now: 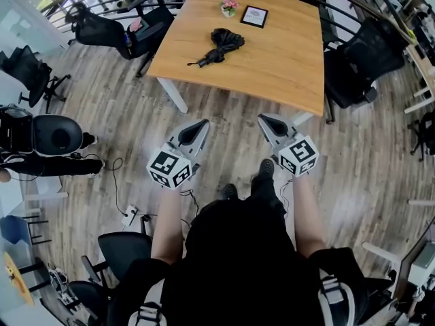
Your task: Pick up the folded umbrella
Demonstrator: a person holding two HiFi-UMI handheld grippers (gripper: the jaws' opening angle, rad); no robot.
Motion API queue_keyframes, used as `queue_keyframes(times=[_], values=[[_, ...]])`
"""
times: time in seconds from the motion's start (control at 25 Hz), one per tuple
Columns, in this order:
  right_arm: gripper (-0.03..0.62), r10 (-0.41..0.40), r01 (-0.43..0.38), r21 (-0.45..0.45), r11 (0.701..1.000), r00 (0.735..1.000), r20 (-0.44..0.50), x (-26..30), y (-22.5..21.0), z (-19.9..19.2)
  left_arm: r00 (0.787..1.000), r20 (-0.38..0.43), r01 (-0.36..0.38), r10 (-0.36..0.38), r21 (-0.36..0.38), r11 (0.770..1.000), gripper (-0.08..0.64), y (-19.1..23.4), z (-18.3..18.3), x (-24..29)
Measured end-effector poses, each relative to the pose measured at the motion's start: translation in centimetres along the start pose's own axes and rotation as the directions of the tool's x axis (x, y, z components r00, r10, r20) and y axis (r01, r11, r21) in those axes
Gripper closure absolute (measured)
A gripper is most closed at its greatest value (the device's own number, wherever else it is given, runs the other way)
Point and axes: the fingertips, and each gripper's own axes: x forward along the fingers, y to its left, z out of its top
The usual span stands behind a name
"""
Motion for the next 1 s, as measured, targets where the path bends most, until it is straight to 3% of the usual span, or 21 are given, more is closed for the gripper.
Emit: queue_keyframes(times=[0.28, 0.52, 0.8, 0.88, 1.0], values=[[0.575, 0.022, -0.022, -0.008, 1.000, 1.000, -0.005, 0.4, 0.8, -0.2, 1.000, 0.001, 0.019, -0.019, -0.009, 1.000, 0.534, 0.0, -0.6, -0.4], [0.505, 0.043, -0.043, -0.015, 0.999, 0.999, -0.010, 0.6, 1.3, -0.2, 0.998, -0.003, 0.061, -0.061, 0.008, 0.998, 0.528, -0.8, -0.5, -0.1], [0.387, 0.042, -0.042, -0.025, 0.999, 0.999, -0.009, 0.7, 1.5, -0.6, 0.997, -0.014, 0.082, -0.082, 0.017, 0.996, 0.398, -1.1, -0.9, 0.2], [0.371, 0.042, -0.042, -0.026, 0.999, 0.999, -0.006, 0.8, 1.5, -0.6, 0.997, -0.017, 0.077, -0.077, 0.020, 0.997, 0.350, -1.0, -1.0, 0.2], [0.364, 0.039, -0.039, -0.024, 0.999, 0.999, -0.005, 0.8, 1.5, -0.6, 0.997, -0.018, 0.073, -0.072, 0.020, 0.997, 0.341, -0.9, -1.0, 0.0]])
